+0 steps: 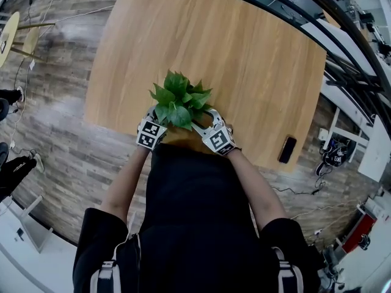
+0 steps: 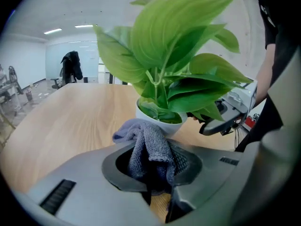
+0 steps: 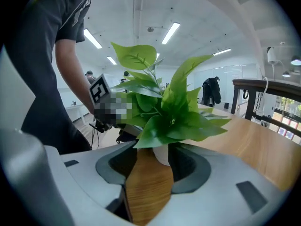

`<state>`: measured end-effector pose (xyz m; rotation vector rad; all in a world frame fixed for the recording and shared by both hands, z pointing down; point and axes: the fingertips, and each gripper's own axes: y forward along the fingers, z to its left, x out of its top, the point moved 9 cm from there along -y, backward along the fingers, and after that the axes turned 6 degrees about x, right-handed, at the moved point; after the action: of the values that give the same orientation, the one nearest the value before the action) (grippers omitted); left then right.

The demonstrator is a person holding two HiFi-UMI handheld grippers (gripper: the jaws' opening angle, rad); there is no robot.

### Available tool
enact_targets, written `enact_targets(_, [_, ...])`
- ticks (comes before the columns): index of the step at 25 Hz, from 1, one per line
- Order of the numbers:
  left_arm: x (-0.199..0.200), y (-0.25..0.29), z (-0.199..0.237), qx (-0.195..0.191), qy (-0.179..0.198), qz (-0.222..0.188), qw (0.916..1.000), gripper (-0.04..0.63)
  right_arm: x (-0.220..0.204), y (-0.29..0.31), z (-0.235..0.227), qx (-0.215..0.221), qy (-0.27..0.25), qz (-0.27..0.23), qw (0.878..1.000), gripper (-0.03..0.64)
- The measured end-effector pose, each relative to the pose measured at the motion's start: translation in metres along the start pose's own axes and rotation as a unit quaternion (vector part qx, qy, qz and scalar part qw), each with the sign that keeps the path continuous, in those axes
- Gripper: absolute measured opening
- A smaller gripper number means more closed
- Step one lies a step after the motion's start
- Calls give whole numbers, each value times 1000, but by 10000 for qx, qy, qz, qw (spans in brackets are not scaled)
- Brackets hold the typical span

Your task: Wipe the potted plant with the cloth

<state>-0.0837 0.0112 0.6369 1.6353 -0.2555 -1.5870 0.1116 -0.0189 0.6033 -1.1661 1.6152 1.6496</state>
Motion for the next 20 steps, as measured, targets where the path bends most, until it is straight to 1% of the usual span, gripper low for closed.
enact_targets(1, [1,0,4,47,-39,-23,10000,115,-3,0,0,-42,79,-22,10000,213])
enact_targets(4, [3,1,16,177,8,-3,9998,115,-16,-3,-12,-336,549,-129,9978,215])
enact_targets(5, [4,2,18,200,28,12,9998,115,-16,-4,-17,-391,547,-123,9977,215])
enact_targets(6, [6,4,20,208,54,21,9998,115,-14,-4,-21,-402,401,-96,9983,215])
enact_targets(9, [12,9,20,119,153,-20,9998,115,2,1,-27,-276,-485,135,9984,215])
enact_targets(10, [15,10,20,79,161,-50,9998,115,6,4,-28,-238,-657,186,9974,215])
enact_targets(13, [15,9,17,29,163,-70,9998,115,9,7,-34,-165,-616,184,9978,218])
enact_targets(17, [13,3,8,-95,293,-98,9995,115,6,7,-37,-186,-556,260,9979,218])
enact_targets(20, [9,0,-4,-226,342,-19,9992,115,5,8,-36,-227,-499,230,9982,216])
